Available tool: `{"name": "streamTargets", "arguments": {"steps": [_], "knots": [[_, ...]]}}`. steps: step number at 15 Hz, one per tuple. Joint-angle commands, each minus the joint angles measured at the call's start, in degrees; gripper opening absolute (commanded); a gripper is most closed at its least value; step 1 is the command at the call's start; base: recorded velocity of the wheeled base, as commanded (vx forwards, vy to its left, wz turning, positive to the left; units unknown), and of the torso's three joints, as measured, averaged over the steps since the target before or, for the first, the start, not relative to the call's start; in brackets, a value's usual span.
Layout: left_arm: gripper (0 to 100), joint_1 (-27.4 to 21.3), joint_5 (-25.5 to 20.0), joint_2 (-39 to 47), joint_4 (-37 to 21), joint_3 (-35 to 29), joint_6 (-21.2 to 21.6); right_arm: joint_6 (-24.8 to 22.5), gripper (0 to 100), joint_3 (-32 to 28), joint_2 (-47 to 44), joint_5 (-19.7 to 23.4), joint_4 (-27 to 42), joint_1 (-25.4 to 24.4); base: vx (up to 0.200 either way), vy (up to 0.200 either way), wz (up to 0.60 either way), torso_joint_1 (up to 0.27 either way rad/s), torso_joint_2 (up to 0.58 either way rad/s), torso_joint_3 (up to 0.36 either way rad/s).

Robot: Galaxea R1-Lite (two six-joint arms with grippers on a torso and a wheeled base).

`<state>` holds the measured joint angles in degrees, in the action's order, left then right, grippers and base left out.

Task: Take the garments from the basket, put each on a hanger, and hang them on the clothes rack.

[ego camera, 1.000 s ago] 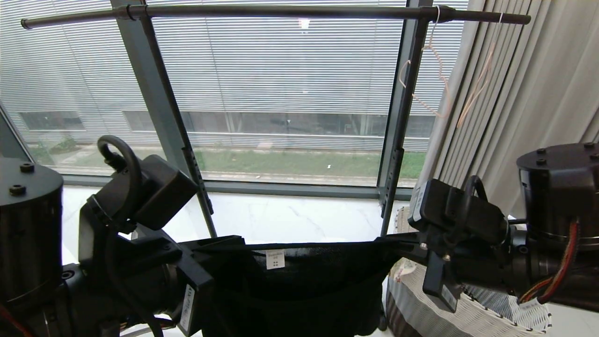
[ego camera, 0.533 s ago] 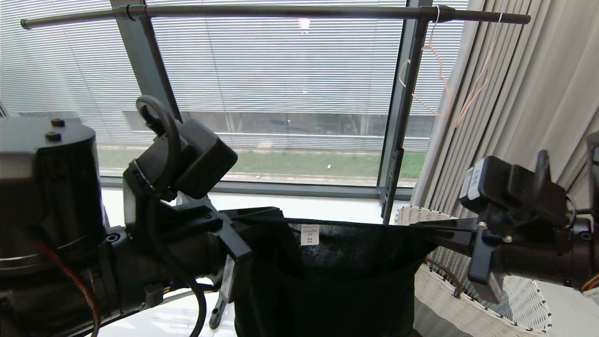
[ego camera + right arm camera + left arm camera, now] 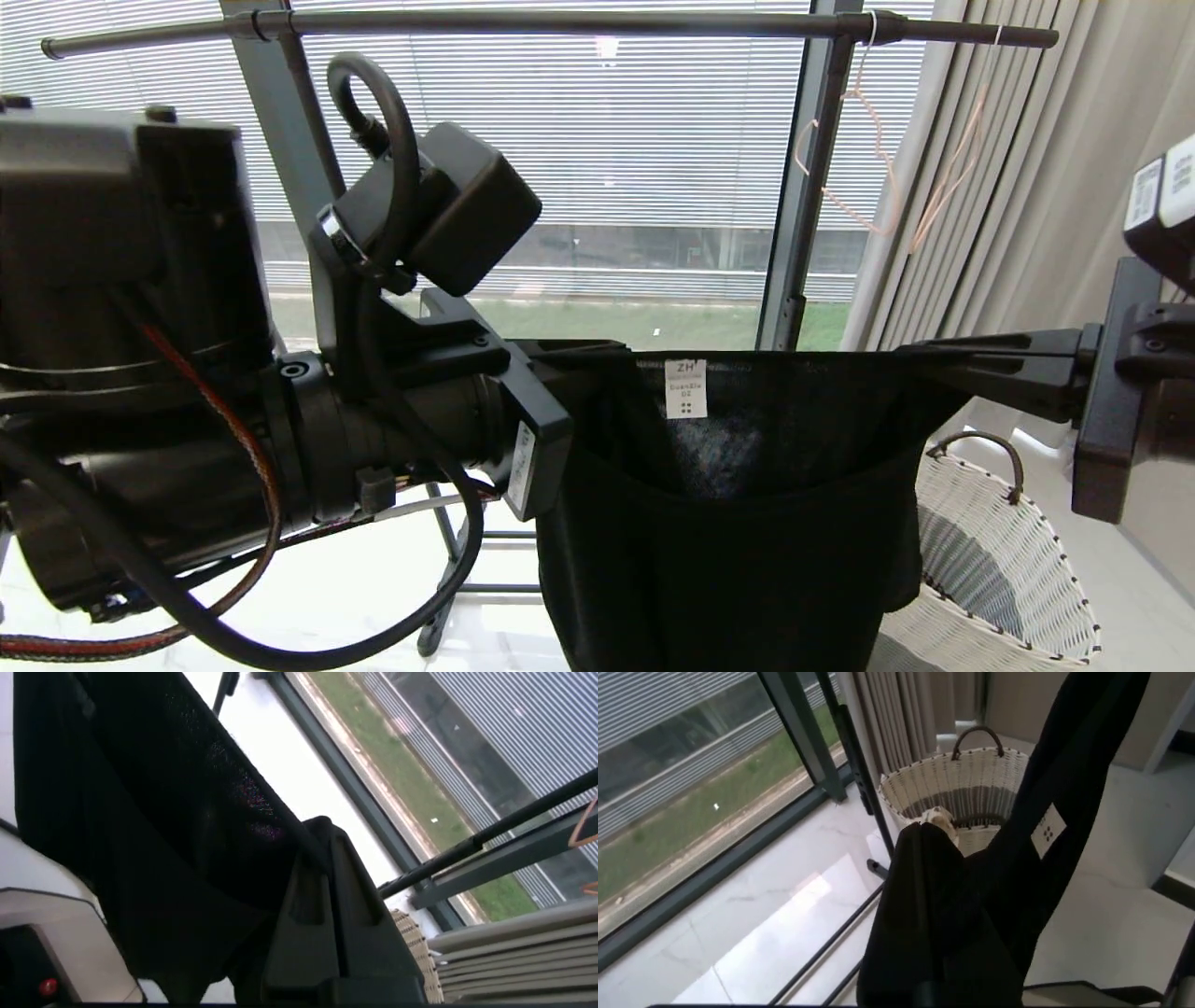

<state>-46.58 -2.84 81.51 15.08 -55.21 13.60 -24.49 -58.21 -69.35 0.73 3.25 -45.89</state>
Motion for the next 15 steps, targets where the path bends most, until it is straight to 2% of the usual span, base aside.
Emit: {"name": "streamTargets", "arguments": {"steps": [1, 4, 7, 8, 10, 11, 13, 15], "knots": [[0, -0.1, 0.0, 0.1, -0.1, -1.0, 0.0, 0.0, 0, -1.3, 0.1, 0.1, 0.3, 0.0, 0.0, 0.0, 0.0, 0.0, 0.0, 0.0], [0, -0.8, -0.1, 0.1, -0.1, -0.4, 1.6, 0.0, 0, -1.9, 0.6, 0.1, 1.1, 0.0, 0.0, 0.0, 0.0, 0.0, 0.0, 0.0], [0, -0.8, -0.8, 0.4, -0.1, 1.0, 5.3, 0.0, 0, -1.4, 4.0, 0.6, 6.9, -0.1, 0.0, 0.0, 0.0, 0.0, 0.0, 0.0], [0, -0.9, -3.6, 1.5, 0.0, 0.3, 5.6, -0.1, 0, -0.6, 6.8, 2.0, 11.2, -0.9, 0.0, 0.0, 0.0, 0.0, 0.0, 0.0], [0, -0.9, -5.8, 2.3, 0.0, -1.0, 6.9, -0.1, 0, 0.3, 9.0, 3.1, 14.5, -3.4, 0.0, 0.0, 0.0, 0.0, 0.0, 0.0], [0, -0.9, -6.4, 3.5, 0.0, -2.2, 8.0, -0.1, 0, 1.5, 9.8, 3.0, 16.2, -7.4, 0.0, 0.0, 0.0, 0.0, 0.0, 0.0], [0, -1.0, -6.7, 4.5, 0.0, -3.8, 8.1, -0.2, 0, 2.7, 9.4, 2.3, 16.2, -11.2, 0.0, 0.0, 0.0, 0.0, 0.0, 0.0], [0, -1.1, -6.7, 4.7, 0.0, -4.6, 8.0, -0.2, 0, 2.8, 8.0, 1.7, 16.0, -12.7, 0.0, 0.0, 0.0, 0.0, 0.0, 0.0]]}}
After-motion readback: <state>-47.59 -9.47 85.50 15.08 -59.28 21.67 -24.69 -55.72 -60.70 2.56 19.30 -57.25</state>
